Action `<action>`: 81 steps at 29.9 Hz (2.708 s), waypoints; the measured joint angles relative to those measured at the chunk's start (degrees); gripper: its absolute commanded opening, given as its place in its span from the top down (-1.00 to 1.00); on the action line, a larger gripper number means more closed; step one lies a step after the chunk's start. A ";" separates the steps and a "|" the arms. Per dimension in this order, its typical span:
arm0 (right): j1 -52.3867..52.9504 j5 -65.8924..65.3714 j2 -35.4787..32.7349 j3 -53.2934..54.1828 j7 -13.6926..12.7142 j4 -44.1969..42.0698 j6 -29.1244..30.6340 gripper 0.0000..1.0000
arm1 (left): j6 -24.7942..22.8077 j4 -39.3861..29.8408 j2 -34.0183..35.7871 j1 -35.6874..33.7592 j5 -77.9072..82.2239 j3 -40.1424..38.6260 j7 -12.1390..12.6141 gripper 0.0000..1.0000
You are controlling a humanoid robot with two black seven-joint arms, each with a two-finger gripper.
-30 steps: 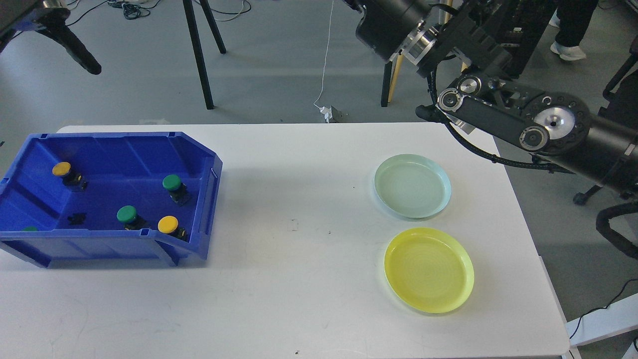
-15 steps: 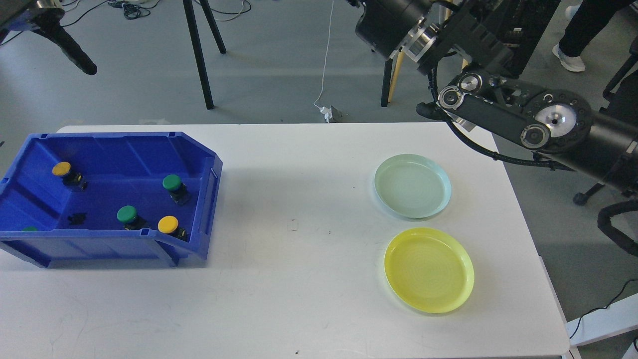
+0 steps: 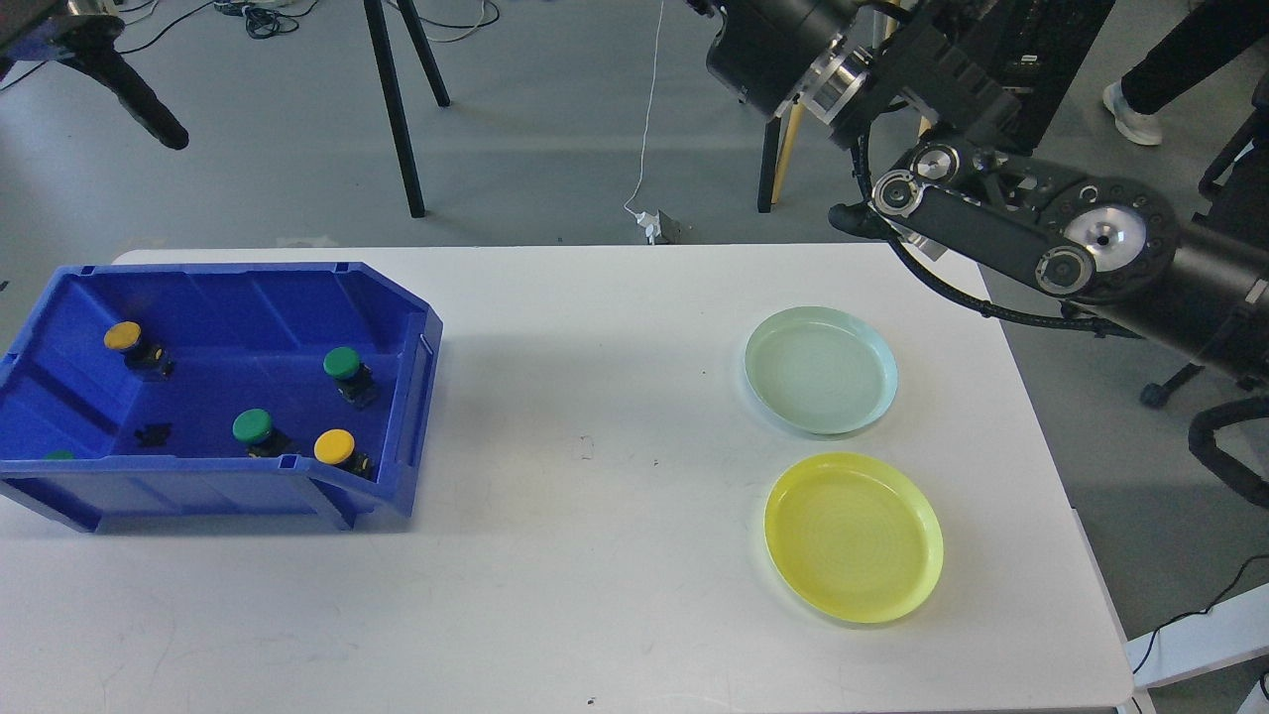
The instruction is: Pass button and place on color plate
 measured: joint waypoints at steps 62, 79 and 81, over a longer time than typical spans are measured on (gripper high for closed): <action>-22.06 1.93 -32.84 -21.54 -0.02 20.75 9.68 0.60 | 0.02 20.13 -2.48 -0.48 -1.44 -7.19 -0.01 -0.98; -37.12 -1.66 -34.11 -24.70 -0.02 14.72 8.93 0.01 | 0.02 21.20 -4.64 -0.96 0.33 -7.04 -0.01 -0.99; -37.18 -1.49 -33.11 -24.71 -0.02 12.97 9.19 -0.11 | 0.02 21.23 -4.58 -1.06 0.33 -7.04 -0.01 -0.99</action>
